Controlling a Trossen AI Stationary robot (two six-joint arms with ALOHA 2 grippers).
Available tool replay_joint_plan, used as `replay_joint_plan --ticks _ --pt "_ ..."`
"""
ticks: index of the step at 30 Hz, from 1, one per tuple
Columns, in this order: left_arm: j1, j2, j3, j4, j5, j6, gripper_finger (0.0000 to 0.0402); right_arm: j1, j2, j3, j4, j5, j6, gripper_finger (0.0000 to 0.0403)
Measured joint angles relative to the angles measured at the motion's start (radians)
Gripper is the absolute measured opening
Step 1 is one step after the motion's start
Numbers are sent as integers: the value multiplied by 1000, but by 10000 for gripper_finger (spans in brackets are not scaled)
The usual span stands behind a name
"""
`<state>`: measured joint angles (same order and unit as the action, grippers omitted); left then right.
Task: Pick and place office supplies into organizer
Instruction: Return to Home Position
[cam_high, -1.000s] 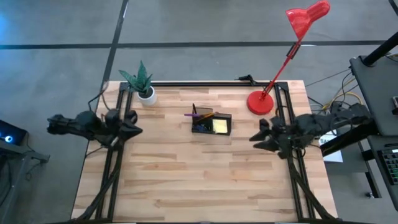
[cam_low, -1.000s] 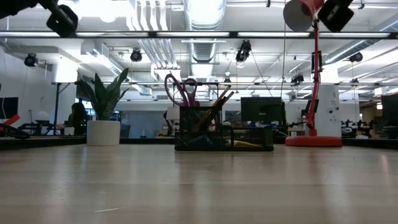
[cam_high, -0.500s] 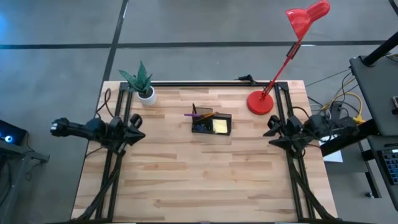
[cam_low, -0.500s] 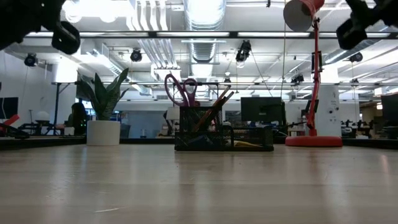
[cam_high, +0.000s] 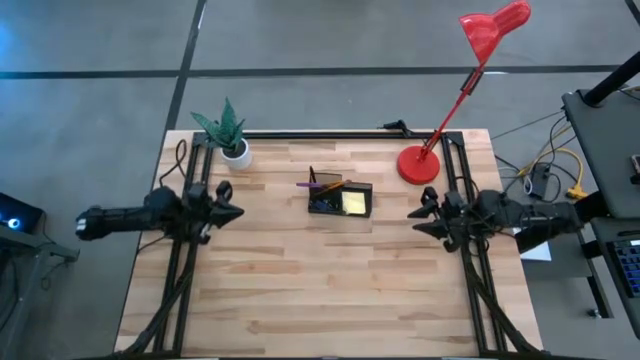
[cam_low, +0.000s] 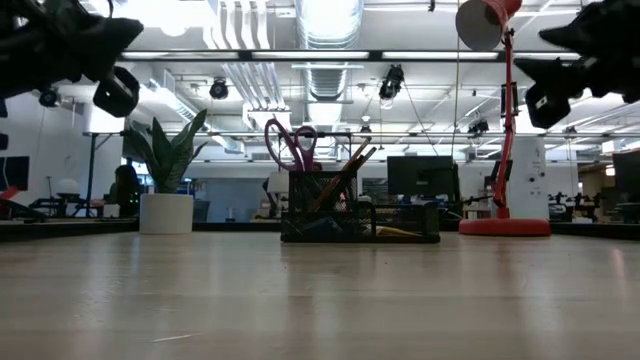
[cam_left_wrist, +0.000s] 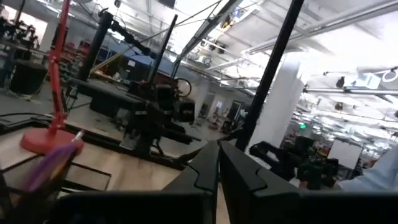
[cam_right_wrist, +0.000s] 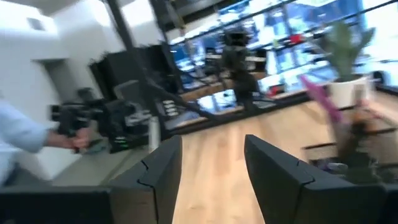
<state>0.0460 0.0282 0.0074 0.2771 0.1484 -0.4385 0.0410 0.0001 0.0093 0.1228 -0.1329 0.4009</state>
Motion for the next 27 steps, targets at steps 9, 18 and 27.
replay_joint_plan --ticks 9,18,27 --pt "107 41 0 -95 27 1 0 -110 25 0 -104 43 198 162" --pt "106 187 -1 -144 6 210 0 -110 86 0 -107 66 218 162" --pt "108 187 -1 -98 -509 79 0 -109 126 0 -40 50 -73 156"
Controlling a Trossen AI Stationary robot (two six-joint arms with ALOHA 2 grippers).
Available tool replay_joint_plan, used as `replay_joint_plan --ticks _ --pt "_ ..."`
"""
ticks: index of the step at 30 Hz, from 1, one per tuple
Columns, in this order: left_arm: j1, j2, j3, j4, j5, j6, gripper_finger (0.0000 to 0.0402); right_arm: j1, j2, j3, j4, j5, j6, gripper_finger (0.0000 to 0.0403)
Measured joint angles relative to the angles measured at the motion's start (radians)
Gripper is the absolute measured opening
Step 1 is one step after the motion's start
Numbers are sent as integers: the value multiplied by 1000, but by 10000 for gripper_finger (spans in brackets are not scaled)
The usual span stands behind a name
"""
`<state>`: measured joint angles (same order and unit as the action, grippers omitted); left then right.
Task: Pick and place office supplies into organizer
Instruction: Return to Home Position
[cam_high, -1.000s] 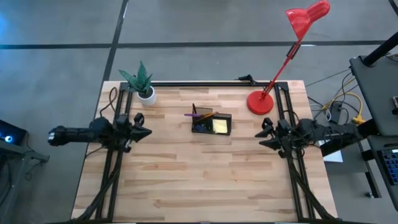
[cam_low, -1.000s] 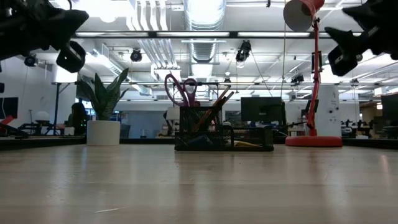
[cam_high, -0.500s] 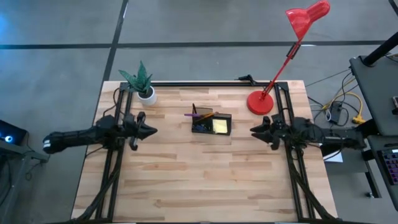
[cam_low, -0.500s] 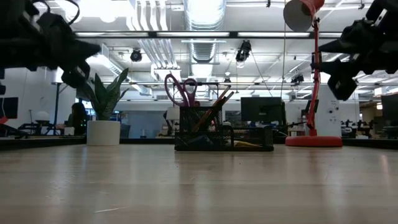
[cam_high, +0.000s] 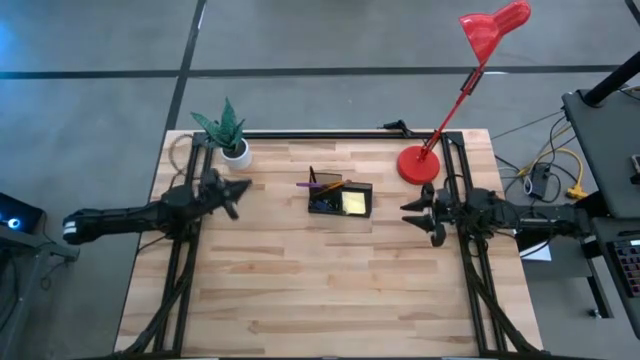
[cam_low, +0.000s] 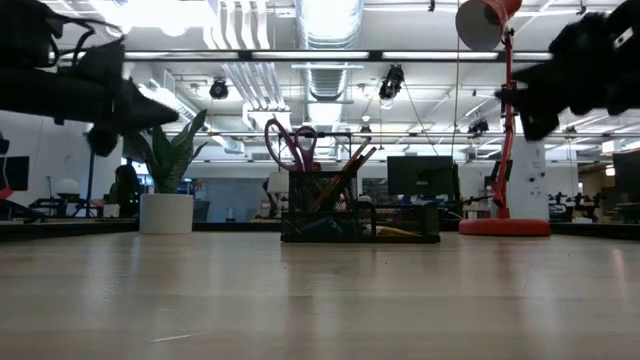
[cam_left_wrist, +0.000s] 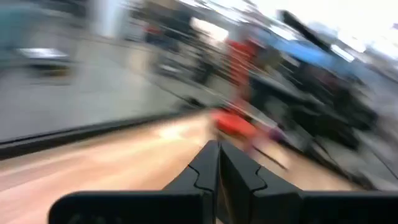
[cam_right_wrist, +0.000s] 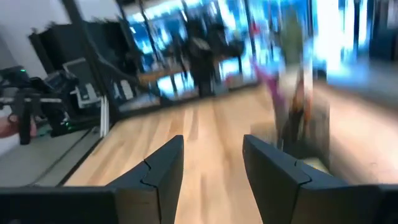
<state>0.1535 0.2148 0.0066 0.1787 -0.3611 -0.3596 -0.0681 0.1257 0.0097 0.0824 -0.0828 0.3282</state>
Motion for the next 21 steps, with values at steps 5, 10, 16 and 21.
replay_joint_plan --ticks 5,10,16,21 --pt "0 -61 0 -101 -229 -190 0 0 -8 1 112 -31 -196 155" --pt "0 -67 -1 -101 -209 -209 0 0 6 1 88 -30 -74 155" --pt "0 -53 -1 -101 -209 -209 0 0 16 1 86 -30 28 155" --pt "-8 -60 -1 -103 -209 -209 0 1 12 1 85 -30 12 155"
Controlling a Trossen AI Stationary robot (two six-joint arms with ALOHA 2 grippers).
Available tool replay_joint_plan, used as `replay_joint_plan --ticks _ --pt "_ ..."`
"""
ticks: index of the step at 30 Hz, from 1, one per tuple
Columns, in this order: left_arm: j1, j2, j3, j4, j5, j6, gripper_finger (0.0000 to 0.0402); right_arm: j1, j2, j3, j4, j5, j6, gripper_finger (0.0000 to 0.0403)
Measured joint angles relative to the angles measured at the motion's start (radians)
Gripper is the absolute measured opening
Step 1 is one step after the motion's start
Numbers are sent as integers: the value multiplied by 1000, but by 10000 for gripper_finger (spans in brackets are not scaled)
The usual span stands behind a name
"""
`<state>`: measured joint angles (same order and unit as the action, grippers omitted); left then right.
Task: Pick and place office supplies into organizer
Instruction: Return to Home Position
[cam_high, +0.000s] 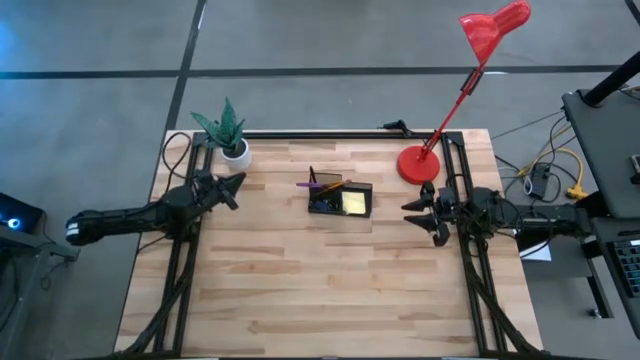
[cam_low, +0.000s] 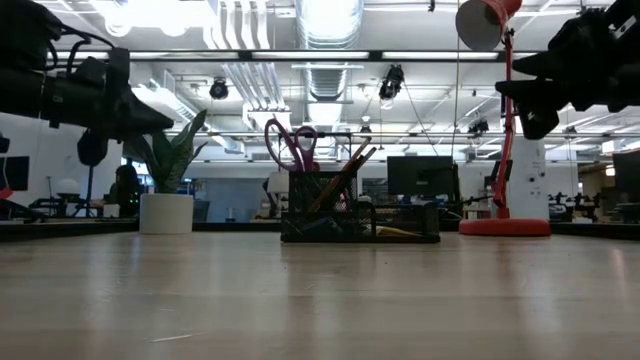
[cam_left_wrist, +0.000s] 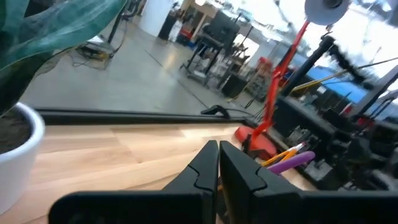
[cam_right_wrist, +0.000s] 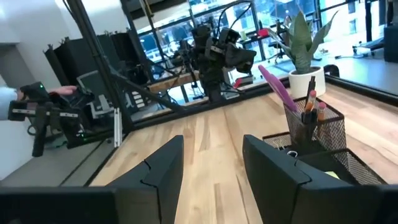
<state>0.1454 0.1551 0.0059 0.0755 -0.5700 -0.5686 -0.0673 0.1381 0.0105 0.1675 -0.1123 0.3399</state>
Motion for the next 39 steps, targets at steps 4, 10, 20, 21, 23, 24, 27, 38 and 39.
replay_joint_plan --ticks 4,10,20,21,23,24,27,38,39 --pt "-2 -94 -1 2 2 0 0 4 -64 0 -5 4 1 155" --pt "-2 -119 -1 105 2 -1 0 2 -138 0 36 8 0 155" --pt "-1 -127 -1 189 15 -1 0 2 -106 -1 45 8 0 155" --pt "-1 -127 -1 188 15 -1 0 2 -100 -1 46 8 0 155" --pt "-2 -127 -1 215 16 0 0 2 -88 0 50 9 0 155" --pt "-4 -127 -1 222 16 0 0 2 -86 -1 45 8 0 155" --pt "-4 -127 -2 219 17 -1 0 2 -76 -1 49 8 0 155" --pt "26 -127 -2 223 17 0 0 2 -76 -1 47 8 0 155" --pt "26 -127 -2 227 16 -1 0 2 -76 -1 47 8 0 155"
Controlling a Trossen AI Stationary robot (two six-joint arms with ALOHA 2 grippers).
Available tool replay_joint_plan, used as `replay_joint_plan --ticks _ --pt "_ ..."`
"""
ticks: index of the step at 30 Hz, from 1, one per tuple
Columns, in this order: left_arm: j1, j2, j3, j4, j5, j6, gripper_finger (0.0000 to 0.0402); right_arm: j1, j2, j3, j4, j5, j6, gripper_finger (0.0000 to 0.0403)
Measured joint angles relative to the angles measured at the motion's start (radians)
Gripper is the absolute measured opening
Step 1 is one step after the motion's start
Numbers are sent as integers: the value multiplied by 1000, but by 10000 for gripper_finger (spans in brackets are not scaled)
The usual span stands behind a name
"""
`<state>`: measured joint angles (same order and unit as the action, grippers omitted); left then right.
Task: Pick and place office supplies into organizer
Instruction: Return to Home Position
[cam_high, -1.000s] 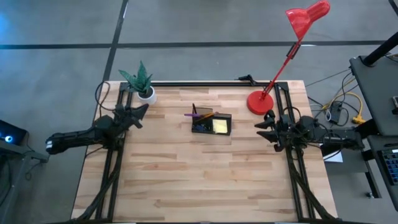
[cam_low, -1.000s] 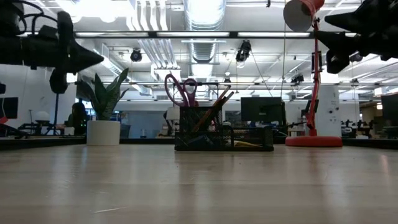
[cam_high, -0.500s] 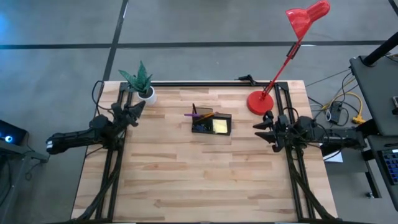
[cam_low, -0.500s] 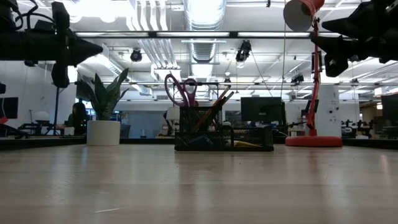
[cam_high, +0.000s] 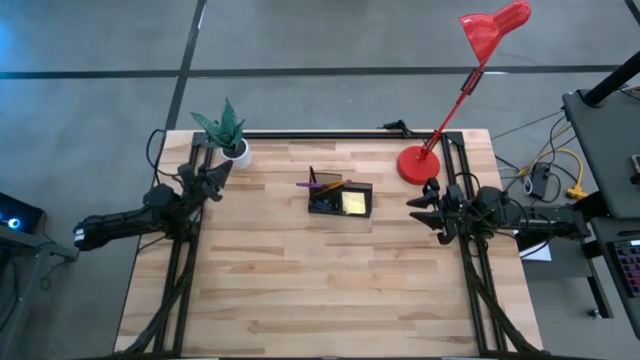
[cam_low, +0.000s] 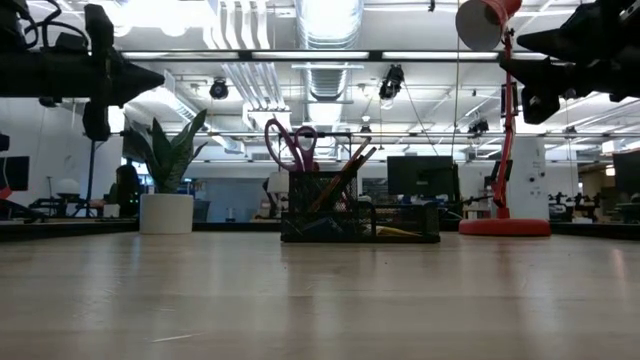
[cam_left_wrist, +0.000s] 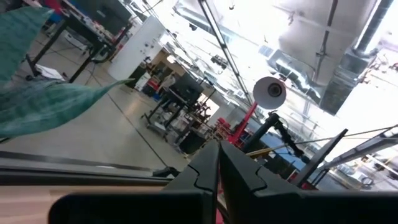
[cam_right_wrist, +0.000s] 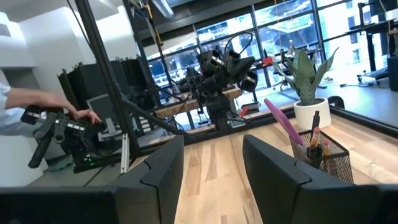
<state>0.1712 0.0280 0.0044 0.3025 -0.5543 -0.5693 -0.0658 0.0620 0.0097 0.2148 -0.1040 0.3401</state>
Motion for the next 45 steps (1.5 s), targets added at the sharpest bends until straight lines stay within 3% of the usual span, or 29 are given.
replay_joint_plan --ticks 6,10,14,19,23,45 --pt "0 -1 0 -81 2 66 0 0 0 0 0 0 0 155" --pt "0 -1 0 -129 61 344 0 0 0 0 0 0 0 155" --pt "0 -1 0 -134 222 573 0 0 0 0 0 0 0 155" --pt "-1 -1 0 -149 497 559 0 0 0 0 0 0 0 155" --pt "0 -1 0 -278 587 549 0 0 0 0 0 0 0 155" --pt "-1 68 0 -260 601 550 0 0 0 0 0 0 0 155"
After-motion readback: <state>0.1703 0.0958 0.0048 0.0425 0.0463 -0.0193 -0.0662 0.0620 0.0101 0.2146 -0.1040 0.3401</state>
